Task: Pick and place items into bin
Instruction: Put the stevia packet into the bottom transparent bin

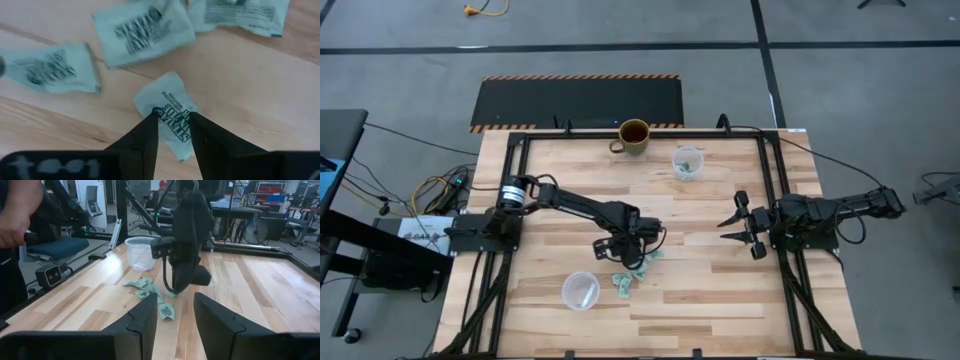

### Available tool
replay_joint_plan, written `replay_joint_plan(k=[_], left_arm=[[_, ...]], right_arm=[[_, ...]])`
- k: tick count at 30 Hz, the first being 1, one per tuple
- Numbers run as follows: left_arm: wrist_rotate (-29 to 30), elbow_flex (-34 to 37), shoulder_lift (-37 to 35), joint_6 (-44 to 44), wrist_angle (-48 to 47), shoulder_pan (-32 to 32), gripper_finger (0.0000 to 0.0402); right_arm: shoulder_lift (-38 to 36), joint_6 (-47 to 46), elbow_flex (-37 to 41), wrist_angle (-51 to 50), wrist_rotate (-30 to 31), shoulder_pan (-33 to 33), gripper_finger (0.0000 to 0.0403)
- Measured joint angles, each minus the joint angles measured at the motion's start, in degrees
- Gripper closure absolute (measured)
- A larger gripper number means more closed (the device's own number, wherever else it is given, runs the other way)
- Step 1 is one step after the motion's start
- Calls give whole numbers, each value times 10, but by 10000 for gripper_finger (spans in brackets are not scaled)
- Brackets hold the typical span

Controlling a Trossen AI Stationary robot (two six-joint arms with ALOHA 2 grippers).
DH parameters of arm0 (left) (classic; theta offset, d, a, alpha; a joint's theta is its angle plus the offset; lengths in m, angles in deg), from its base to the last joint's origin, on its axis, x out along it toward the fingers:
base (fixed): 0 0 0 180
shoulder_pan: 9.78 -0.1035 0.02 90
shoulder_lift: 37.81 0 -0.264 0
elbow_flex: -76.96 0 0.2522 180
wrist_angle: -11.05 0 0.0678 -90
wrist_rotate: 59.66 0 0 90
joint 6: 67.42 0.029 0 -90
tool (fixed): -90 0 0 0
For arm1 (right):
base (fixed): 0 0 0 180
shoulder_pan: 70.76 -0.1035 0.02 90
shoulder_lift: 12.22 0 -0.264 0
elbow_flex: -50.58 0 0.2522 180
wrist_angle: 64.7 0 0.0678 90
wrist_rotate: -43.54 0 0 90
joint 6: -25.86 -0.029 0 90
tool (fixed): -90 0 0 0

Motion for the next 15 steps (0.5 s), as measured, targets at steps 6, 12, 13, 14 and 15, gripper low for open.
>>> replay_joint_plan(k=[6, 12, 13, 14, 15], left_arm=[[11, -3, 20, -12, -3, 1, 301], [6, -2, 21, -15, -2, 1, 303], [7, -2, 21, -15, -3, 1, 306], [7, -2, 21, -15, -3, 1, 311], [7, -2, 22, -15, -4, 1, 319]], right_arm=[[0, 0, 0, 0, 0, 0, 280], [0, 0, 0, 0, 0, 0, 280], [0, 0, 0, 0, 0, 0, 280], [0, 0, 0, 0, 0, 0, 280], [0, 0, 0, 0, 0, 0, 280]])
